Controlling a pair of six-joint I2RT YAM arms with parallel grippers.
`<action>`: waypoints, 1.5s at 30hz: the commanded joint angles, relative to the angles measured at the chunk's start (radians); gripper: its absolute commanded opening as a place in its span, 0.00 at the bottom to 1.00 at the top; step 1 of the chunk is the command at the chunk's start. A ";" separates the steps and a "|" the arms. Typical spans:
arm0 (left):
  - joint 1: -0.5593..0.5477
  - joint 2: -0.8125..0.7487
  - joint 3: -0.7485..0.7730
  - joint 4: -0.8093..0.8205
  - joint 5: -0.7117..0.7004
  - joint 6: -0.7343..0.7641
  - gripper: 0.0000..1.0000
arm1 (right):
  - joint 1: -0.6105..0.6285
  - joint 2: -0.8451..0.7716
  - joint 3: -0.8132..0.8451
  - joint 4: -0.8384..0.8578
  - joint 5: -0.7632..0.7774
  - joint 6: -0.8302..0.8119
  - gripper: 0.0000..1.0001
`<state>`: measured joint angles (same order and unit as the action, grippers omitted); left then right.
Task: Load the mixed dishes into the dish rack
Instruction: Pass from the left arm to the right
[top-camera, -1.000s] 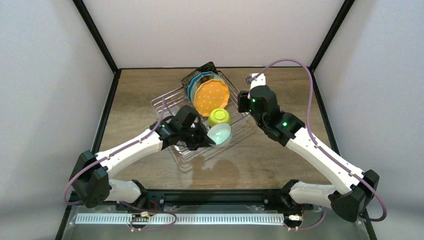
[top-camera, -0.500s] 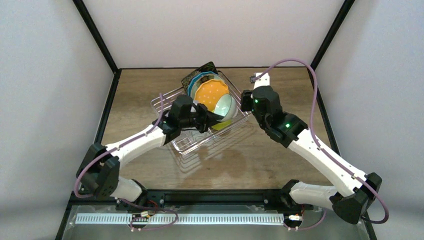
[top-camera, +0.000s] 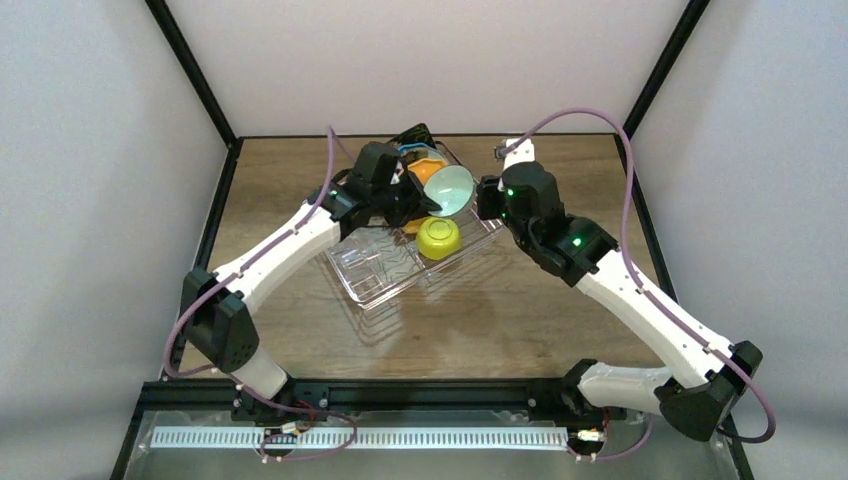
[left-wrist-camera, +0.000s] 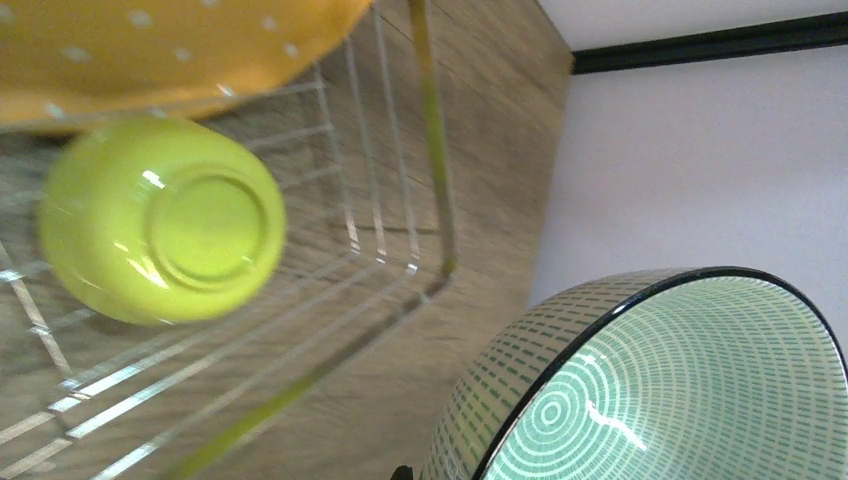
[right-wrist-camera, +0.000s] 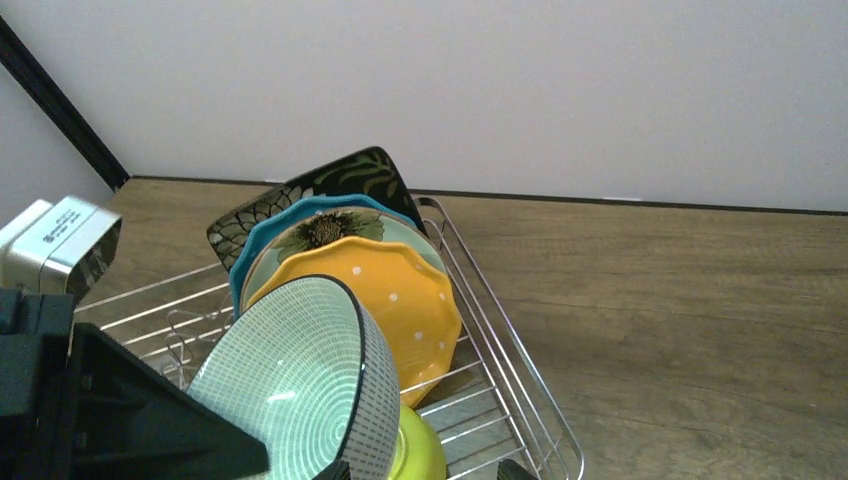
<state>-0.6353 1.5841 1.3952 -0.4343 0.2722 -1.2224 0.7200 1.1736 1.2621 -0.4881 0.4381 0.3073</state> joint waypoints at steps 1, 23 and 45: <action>0.001 0.033 0.081 -0.192 -0.158 0.221 0.03 | 0.004 0.014 0.042 -0.051 -0.028 0.019 0.84; -0.046 0.019 0.201 -0.231 -0.409 0.464 0.03 | 0.005 0.120 0.049 -0.020 -0.128 0.061 0.84; -0.179 0.077 0.383 -0.368 -0.672 0.647 0.03 | 0.005 0.204 0.006 0.097 -0.151 0.134 0.02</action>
<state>-0.7895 1.6646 1.7401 -0.8139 -0.3325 -0.6262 0.7033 1.3624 1.2919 -0.4385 0.3313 0.4423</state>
